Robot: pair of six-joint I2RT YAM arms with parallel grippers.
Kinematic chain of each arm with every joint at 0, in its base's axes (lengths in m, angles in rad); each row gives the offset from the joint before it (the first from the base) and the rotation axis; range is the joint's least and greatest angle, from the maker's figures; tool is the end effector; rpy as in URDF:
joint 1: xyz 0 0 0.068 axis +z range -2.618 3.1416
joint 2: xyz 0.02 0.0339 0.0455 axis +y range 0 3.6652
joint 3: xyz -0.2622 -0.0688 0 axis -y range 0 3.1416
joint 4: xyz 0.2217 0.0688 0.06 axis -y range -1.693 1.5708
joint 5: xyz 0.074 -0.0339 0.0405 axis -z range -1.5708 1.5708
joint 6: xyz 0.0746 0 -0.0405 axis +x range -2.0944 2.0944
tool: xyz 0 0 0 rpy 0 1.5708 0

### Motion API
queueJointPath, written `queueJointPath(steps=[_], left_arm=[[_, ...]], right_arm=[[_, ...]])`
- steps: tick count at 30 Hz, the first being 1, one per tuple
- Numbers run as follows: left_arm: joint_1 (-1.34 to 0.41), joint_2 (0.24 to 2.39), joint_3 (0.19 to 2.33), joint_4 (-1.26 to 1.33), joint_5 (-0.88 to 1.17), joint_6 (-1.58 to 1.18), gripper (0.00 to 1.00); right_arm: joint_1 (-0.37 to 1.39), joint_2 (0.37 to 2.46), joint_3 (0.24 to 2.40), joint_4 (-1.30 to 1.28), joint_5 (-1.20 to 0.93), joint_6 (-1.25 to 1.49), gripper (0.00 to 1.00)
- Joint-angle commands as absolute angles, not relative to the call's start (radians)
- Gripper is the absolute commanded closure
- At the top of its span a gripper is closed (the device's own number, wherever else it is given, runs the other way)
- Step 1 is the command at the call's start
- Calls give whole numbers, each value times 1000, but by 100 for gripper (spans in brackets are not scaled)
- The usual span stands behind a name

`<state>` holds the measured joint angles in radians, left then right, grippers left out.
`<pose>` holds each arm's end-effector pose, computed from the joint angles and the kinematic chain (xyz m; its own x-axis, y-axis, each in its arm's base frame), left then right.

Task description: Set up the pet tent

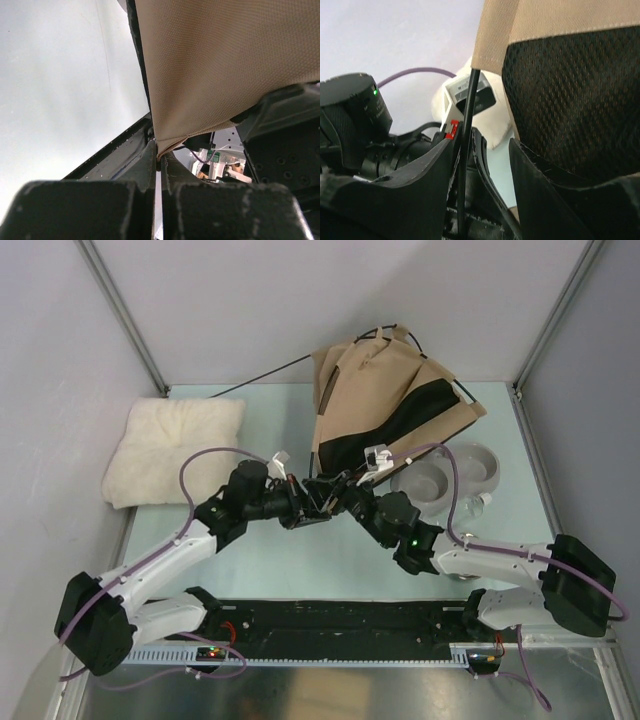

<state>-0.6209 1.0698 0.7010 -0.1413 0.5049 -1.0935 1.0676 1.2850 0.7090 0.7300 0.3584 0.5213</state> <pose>0.1775 -0.1713 0.2515 -0.9397 -0.2837 -0.1911 0.0389 0.4665 -0.8837 0.1709 0.2562 0.3167 -0.2612 0.4926 -0.8301 -0.6033 0.5880 0.5388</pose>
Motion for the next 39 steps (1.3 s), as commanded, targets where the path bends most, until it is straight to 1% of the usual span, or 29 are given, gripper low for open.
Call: queueJointPath(steps=[1,5,7,12,15,26,30,33,34,36,39], left_arm=[[-618,1096,690,-154,567,-1071,100],[-617,1109,681,-153,556,-1044,100],[-618,1114,675,-153,551,-1036,100],[-618,1118,667,-154,539,-1021,100],[-618,1122,664,-153,532,-1016,100],[-617,1126,654,-154,511,-1001,100],[-618,1126,646,-156,502,-995,100],[-618,1127,641,-155,496,-990,100],[-618,1127,640,-156,494,-987,100],[-618,1127,635,-155,489,-981,100],[-618,1126,623,-156,478,-963,100]], right_arm=[[1080,1244,697,598,379,498,45],[1088,1218,696,538,342,495,45],[1089,1208,696,517,320,492,48],[1087,1199,698,480,271,498,59],[1085,1209,708,444,260,512,60],[1123,1296,838,276,329,488,67],[1135,1332,898,195,368,485,78],[1142,1334,917,159,393,487,94],[1143,1331,919,150,402,488,97],[1146,1319,920,132,422,486,99],[1151,1281,911,120,460,477,100]])
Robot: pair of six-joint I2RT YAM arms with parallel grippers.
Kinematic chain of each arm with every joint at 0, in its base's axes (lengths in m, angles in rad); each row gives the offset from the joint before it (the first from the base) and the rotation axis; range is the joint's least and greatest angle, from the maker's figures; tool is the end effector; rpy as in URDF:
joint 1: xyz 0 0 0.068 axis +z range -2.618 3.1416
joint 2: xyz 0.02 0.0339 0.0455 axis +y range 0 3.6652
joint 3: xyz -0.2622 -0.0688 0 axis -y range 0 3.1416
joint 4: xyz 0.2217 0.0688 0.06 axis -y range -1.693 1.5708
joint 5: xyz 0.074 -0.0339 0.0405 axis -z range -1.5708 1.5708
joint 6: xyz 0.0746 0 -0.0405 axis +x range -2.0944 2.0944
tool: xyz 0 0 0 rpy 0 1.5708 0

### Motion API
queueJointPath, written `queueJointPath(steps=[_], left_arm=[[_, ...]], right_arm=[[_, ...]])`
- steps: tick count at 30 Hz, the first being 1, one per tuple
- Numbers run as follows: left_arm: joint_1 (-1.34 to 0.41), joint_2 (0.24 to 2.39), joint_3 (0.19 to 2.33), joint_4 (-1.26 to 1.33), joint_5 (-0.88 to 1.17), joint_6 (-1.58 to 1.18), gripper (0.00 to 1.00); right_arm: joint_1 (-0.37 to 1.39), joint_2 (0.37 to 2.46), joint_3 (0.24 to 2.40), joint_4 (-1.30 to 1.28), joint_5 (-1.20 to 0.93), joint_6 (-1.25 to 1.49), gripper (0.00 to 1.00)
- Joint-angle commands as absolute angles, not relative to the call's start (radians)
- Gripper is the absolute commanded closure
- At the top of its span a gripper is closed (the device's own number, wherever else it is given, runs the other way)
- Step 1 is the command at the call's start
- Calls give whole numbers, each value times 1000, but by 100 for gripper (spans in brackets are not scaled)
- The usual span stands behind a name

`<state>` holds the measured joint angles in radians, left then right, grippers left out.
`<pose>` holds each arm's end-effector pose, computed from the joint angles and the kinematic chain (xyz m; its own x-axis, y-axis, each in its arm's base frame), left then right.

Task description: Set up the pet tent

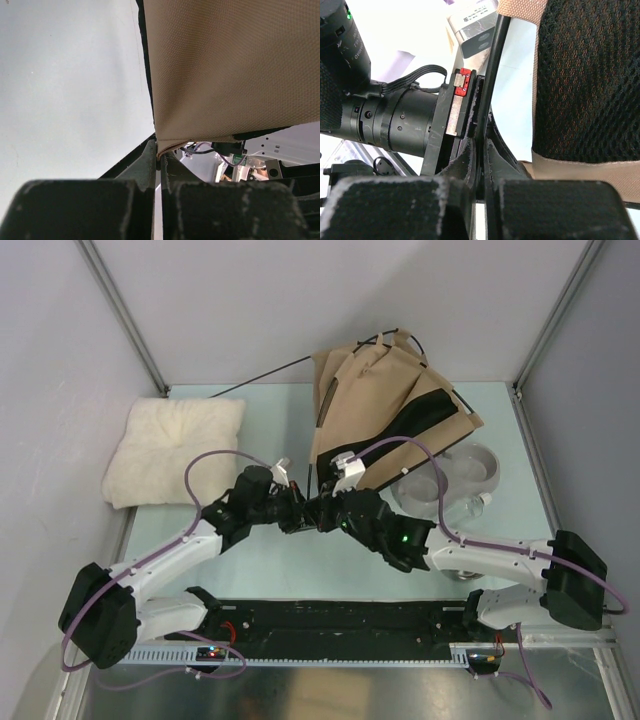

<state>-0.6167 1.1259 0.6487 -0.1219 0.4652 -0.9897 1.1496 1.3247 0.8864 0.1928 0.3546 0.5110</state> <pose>0.1828 -0.1706 0.2223 -0.9372 -0.2513 -0.2419 0.0651 0.5552 -0.8292 0.1553 0.2832 0.2931 -0.4379 0.1444 -0.8874 -0.5778 0.7110 0.4008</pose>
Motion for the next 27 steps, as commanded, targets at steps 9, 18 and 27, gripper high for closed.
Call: queueJointPath(steps=[9,18,27], left_arm=[[-617,1077,600,-156,406,-827,100],[-645,1057,567,-157,325,-741,100],[-732,1011,529,-154,169,-587,100]], right_arm=[[1149,1175,819,278,526,460,100],[1092,1194,836,439,552,468,100],[1017,1193,874,461,519,501,100]])
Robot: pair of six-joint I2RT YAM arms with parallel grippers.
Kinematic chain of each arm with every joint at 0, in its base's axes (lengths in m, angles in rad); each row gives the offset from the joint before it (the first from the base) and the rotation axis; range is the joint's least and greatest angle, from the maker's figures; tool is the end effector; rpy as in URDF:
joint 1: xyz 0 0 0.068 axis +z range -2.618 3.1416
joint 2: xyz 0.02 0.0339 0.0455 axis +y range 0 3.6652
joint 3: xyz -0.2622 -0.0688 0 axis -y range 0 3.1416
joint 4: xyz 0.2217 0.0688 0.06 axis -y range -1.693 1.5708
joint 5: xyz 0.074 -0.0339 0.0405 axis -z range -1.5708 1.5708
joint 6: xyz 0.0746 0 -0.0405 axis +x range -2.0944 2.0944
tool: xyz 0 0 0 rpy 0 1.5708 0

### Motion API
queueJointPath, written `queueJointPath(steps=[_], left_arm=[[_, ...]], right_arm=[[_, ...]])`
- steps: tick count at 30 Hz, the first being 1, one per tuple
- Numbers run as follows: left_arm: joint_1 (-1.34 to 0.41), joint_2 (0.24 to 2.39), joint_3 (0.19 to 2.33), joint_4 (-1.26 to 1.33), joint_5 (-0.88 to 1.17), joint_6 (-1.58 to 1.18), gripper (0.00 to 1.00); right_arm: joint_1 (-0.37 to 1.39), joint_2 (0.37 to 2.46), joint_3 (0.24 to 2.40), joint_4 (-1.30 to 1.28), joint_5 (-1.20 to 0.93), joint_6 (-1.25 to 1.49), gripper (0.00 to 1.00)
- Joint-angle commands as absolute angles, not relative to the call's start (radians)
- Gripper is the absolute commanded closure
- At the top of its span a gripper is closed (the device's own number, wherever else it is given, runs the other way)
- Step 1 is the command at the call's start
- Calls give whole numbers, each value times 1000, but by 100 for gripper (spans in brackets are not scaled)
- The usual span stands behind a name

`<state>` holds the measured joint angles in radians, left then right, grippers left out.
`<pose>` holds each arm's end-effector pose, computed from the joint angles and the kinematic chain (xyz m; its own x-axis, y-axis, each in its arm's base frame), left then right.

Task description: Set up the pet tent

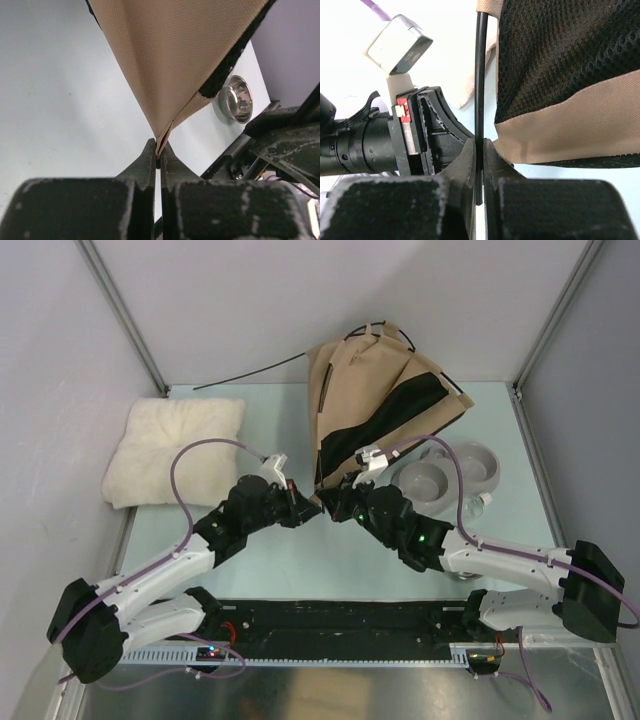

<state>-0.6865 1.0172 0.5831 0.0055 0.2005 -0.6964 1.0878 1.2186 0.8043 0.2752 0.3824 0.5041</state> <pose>0.1780 -0.1651 0.2366 -0.7349 -0.2105 -0.6447 0.3778 0.6624 -0.6469 0.1633 0.2514 0.3054 -0.3704 0.2587 -0.8921 -0.5381 0.7232 0.4331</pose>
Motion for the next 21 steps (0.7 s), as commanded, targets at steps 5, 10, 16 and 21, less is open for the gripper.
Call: queueJointPath(steps=[5,10,16,21], left_arm=[[-760,1003,533,-155,114,-541,100],[-772,995,532,-154,104,-529,100],[-773,969,511,-154,107,-543,100],[-773,890,469,-116,63,-537,100]], right_arm=[[1005,1226,889,493,477,500,100],[982,1265,895,558,404,497,100],[951,1307,899,631,375,505,100],[926,1326,932,644,352,511,100]])
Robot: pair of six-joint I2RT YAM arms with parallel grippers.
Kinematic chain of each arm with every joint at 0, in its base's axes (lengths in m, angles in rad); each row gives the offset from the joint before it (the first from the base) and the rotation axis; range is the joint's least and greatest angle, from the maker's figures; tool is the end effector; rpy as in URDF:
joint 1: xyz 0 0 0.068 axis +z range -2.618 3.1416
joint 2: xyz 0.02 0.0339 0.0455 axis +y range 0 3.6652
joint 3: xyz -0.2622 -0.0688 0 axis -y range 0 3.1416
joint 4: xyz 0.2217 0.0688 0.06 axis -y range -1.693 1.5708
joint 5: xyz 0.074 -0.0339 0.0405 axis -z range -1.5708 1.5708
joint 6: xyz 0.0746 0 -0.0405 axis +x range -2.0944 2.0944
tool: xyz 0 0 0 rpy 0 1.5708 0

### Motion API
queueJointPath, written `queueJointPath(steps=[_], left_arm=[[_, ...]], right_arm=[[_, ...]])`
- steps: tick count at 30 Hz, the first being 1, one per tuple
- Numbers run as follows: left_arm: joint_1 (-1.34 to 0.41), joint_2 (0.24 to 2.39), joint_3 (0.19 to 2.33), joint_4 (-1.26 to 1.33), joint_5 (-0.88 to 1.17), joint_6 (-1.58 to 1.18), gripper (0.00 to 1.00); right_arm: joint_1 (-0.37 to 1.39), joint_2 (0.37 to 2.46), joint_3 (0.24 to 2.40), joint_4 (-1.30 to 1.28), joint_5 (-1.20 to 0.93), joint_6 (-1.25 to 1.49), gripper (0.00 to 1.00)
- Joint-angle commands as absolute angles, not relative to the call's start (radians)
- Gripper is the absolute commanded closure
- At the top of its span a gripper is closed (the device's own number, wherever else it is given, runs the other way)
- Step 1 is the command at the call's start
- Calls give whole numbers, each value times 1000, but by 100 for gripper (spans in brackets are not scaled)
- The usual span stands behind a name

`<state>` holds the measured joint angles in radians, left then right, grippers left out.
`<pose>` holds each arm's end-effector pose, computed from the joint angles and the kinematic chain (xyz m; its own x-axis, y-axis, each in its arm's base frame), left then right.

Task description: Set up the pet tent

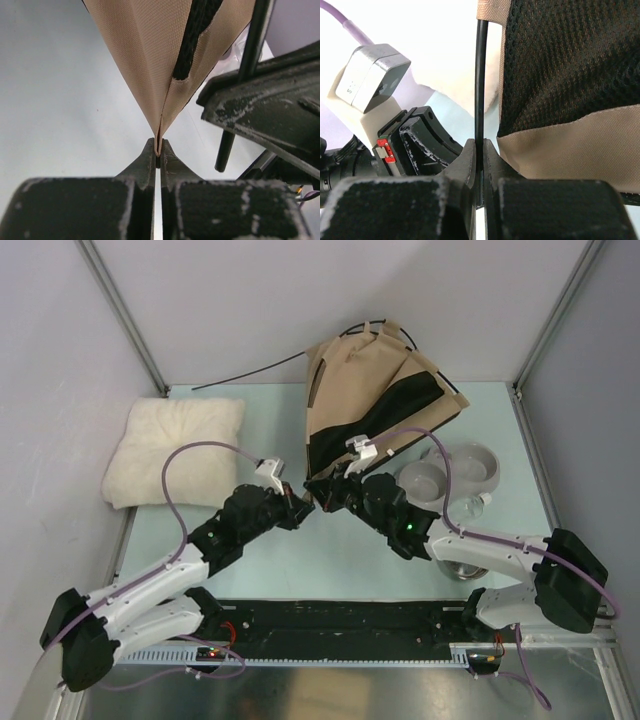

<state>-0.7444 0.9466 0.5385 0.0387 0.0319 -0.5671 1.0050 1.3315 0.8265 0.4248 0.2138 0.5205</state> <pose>0.1695 -0.1593 0.2397 -0.5995 -0.1777 -0.7804 0.4470 0.7345 -0.5107 0.1888 0.2678 0.3017 -0.3911 0.2906 -0.8732 -0.5960 0.6430 0.4810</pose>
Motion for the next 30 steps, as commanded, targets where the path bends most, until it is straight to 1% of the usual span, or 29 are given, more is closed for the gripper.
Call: queueJointPath(steps=[1,10,19,30], left_arm=[[-773,868,460,-100,51,-533,100],[-802,812,418,-25,-80,-411,100],[-852,813,419,-21,-134,-380,100],[-854,844,428,-19,-142,-412,100]], right_arm=[[923,1330,939,644,349,511,100],[916,1362,985,647,315,531,100],[916,1391,1007,693,291,509,100],[913,1478,1008,845,307,404,100]])
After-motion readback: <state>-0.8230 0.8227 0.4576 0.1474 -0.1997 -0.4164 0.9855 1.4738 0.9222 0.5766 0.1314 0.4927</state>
